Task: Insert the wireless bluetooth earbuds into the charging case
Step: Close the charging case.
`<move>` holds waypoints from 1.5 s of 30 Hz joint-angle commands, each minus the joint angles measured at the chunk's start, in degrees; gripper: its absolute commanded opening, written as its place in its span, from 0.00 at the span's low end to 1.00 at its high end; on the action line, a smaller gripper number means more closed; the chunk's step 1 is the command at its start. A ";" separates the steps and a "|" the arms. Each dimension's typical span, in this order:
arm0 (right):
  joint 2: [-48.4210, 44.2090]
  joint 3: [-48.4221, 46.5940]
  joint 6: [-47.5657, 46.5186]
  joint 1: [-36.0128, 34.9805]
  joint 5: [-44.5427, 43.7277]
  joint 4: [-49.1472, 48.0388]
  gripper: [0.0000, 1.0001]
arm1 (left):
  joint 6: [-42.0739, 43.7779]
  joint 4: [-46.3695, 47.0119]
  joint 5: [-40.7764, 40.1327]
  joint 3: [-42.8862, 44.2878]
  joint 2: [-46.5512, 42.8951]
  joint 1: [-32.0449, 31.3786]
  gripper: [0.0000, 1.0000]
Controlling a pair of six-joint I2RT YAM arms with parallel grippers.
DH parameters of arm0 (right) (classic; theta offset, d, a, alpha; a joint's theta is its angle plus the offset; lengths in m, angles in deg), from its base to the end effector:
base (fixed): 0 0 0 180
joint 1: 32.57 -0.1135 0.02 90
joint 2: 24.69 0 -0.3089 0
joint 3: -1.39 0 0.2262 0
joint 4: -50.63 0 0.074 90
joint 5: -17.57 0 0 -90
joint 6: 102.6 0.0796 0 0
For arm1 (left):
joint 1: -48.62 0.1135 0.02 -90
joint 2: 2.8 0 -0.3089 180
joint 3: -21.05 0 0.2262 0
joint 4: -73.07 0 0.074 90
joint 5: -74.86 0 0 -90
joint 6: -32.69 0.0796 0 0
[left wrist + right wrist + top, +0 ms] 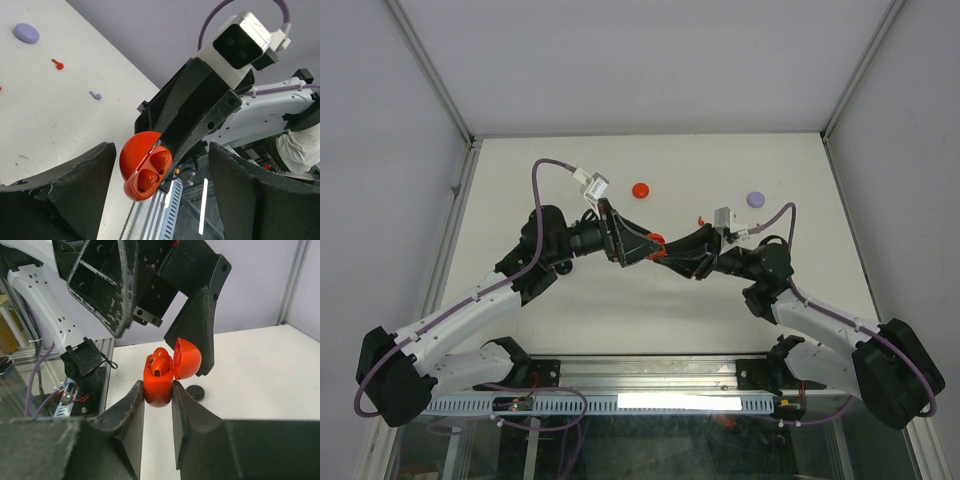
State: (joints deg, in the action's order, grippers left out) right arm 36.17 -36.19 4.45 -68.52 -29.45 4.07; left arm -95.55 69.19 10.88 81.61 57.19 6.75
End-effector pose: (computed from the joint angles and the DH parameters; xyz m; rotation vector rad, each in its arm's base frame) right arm 0.1291 0.1607 0.3462 -0.8924 1.0512 1.2190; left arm 0.1532 -0.1842 0.3748 0.4461 1.7738 -1.4015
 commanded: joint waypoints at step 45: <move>2.95 -2.84 8.14 2.96 8.17 -0.87 0.00 | -6.20 14.03 13.91 -2.92 -0.42 3.63 0.64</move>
State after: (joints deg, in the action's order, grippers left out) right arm 39.10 -37.06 11.56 -65.76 -22.65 5.25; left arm -100.17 73.25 20.85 79.60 59.68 9.77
